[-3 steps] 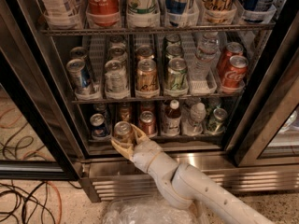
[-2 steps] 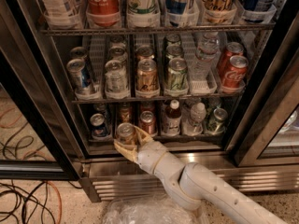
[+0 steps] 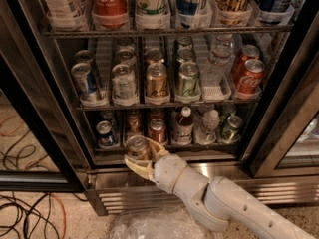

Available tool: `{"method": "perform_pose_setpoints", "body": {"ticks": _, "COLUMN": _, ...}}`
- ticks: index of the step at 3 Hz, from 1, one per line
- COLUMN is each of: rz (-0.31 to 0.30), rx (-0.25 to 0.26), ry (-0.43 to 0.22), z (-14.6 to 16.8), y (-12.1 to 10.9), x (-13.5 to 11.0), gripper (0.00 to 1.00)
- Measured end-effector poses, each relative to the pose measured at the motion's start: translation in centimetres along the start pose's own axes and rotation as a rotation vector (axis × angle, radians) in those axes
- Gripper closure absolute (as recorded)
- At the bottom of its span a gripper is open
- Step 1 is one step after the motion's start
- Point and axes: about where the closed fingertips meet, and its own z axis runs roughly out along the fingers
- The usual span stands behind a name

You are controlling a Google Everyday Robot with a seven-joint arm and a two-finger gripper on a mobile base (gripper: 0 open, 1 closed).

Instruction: Pick orange can from bottom shelf of fridge

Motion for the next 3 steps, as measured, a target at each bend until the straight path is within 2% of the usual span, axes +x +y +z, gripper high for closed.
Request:
{"method": "perform_pose_setpoints", "body": {"ticks": 2, "rz": -0.023, "rx": -0.052, "ry": -0.026, "z": -3.5, "y": 1.5, "x": -4.6, "gripper": 1.0}}
{"method": "perform_pose_setpoints", "body": {"ticks": 3, "rz": -0.056, "rx": -0.044, "ry": -0.083, "z": -5.6, "y": 1.8, "x": -7.7, "gripper": 1.0}}
